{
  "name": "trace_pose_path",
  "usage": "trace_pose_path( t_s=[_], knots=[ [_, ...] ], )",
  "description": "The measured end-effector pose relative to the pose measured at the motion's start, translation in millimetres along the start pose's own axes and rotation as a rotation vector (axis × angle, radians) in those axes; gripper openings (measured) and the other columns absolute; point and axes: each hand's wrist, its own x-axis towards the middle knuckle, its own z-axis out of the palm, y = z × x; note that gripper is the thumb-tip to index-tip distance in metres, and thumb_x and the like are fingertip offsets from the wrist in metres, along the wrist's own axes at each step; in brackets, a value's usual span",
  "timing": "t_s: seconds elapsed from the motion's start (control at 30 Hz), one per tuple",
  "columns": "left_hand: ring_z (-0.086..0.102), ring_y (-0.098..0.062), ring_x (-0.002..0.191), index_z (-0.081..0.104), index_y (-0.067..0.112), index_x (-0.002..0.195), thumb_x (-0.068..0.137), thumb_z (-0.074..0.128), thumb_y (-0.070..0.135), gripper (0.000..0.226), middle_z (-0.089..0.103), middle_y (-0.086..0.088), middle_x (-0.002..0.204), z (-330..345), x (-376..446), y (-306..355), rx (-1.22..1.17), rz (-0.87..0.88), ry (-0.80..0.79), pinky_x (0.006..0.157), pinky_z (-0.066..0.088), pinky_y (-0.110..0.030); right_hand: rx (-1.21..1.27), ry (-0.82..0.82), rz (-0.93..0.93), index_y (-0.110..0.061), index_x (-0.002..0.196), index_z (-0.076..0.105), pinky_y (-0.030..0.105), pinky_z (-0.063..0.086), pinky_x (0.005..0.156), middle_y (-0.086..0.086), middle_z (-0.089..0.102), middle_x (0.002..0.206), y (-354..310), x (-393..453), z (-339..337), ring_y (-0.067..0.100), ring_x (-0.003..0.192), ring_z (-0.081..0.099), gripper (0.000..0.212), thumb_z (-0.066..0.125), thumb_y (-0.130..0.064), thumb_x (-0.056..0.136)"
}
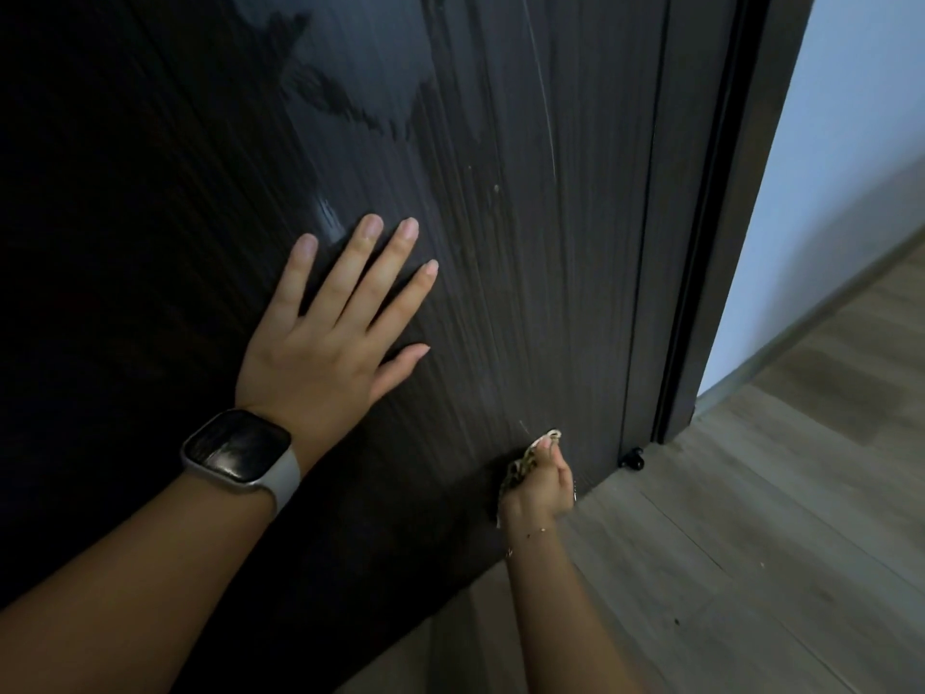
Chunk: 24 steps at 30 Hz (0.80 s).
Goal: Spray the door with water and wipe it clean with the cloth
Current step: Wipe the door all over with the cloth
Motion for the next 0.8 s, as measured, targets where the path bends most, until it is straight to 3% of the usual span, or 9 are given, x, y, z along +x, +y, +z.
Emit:
trace_pose_path(
  t_s=[0.1, 0.2, 0.27, 0.37, 0.47, 0.57, 0.67, 0.77, 0.8],
  knots=[
    [0.019, -0.029, 0.149, 0.027, 0.018, 0.156, 0.102, 0.039, 0.055, 0.066, 0.021, -0.01, 0.163, 0.6, -1.3, 1.1, -0.001, -0.003, -0.017, 0.119, 0.011, -0.051, -0.023, -0.021, -0.115, -0.012, 0.087, 0.065, 0.024, 0.051, 0.077, 0.003, 0.064, 0.087, 9.2, -24.5, 12.3, 0.016, 0.085, 0.06, 0.014, 0.064, 0.002, 0.089],
    [0.02, -0.029, 0.149, 0.027, 0.018, 0.156, 0.102, 0.038, 0.055, 0.067, 0.021, -0.01, 0.163, 1.0, -2.8, 0.7, 0.007, 0.004, -0.019, 0.118, 0.011, -0.052, -0.017, -0.171, -0.296, -0.009, 0.083, 0.064, 0.028, 0.051, 0.09, 0.01, 0.066, 0.092, 21.5, -72.0, 21.9, 0.015, 0.089, 0.065, 0.018, 0.065, 0.009, 0.085],
    [0.019, -0.029, 0.149, 0.026, 0.018, 0.156, 0.102, 0.038, 0.055, 0.066, 0.02, -0.011, 0.163, 0.3, -2.1, 1.4, -0.012, 0.004, -0.019, 0.118, 0.011, -0.052, -0.023, -0.26, -0.364, -0.009, 0.081, 0.065, 0.023, 0.053, 0.091, 0.01, 0.065, 0.094, 29.0, -85.8, 23.0, 0.014, 0.094, 0.067, 0.019, 0.067, 0.009, 0.083],
    [0.017, -0.03, 0.149, 0.024, 0.018, 0.156, 0.102, 0.036, 0.054, 0.066, 0.019, -0.011, 0.163, 0.7, -1.6, 2.4, -0.014, 0.003, -0.028, 0.118, 0.01, -0.052, -0.033, -0.274, -0.376, -0.01, 0.081, 0.067, 0.027, 0.052, 0.091, 0.009, 0.065, 0.093, 24.1, -74.9, 24.2, 0.017, 0.093, 0.066, 0.017, 0.069, 0.007, 0.083],
    [0.021, -0.03, 0.148, 0.026, 0.017, 0.156, 0.103, 0.036, 0.054, 0.066, 0.022, -0.012, 0.162, 1.3, -1.0, 0.0, 0.007, 0.006, -0.003, 0.117, 0.014, -0.053, -0.011, -0.092, -0.213, -0.003, 0.086, 0.066, 0.026, 0.048, 0.078, 0.008, 0.066, 0.085, 5.4, -34.4, 23.0, 0.018, 0.083, 0.062, 0.01, 0.062, 0.006, 0.088],
    [0.022, -0.03, 0.148, 0.028, 0.017, 0.155, 0.102, 0.036, 0.055, 0.065, 0.023, -0.012, 0.162, 1.8, -1.9, 0.8, 0.017, 0.005, 0.007, 0.117, 0.013, -0.052, -0.027, 0.006, -0.018, -0.008, 0.086, 0.065, 0.02, 0.049, 0.071, 0.003, 0.063, 0.082, -12.8, 9.6, 7.0, 0.02, 0.08, 0.064, 0.015, 0.055, 0.0, 0.094],
    [0.019, -0.03, 0.148, 0.029, 0.018, 0.155, 0.102, 0.036, 0.055, 0.065, 0.022, -0.011, 0.162, 0.6, 0.2, 1.9, 0.005, 0.012, -0.003, 0.118, 0.009, -0.052, -0.114, 0.044, -0.003, -0.009, 0.092, 0.066, 0.024, 0.05, 0.075, 0.003, 0.064, 0.085, -9.2, 24.8, -2.8, 0.02, 0.082, 0.063, 0.008, 0.061, -0.002, 0.092],
    [0.016, -0.03, 0.149, 0.028, 0.018, 0.155, 0.102, 0.037, 0.054, 0.065, 0.021, -0.011, 0.163, 0.6, 0.5, 0.0, -0.023, -0.009, -0.009, 0.118, 0.006, -0.051, -0.121, -0.034, -0.074, -0.013, 0.079, 0.061, 0.023, 0.042, 0.047, 0.006, 0.057, 0.073, -0.9, 0.3, 8.4, 0.015, 0.058, 0.05, 0.014, 0.065, -0.007, 0.092],
    [0.016, -0.03, 0.149, 0.028, 0.018, 0.155, 0.102, 0.037, 0.054, 0.065, 0.021, -0.011, 0.163, 0.8, -0.3, 0.3, -0.021, -0.013, -0.007, 0.119, 0.006, -0.051, -0.123, -0.069, -0.104, -0.013, 0.079, 0.061, 0.022, 0.04, 0.045, 0.006, 0.056, 0.072, 2.9, -6.9, 11.5, 0.013, 0.055, 0.049, 0.014, 0.065, -0.007, 0.091]
  ],
)
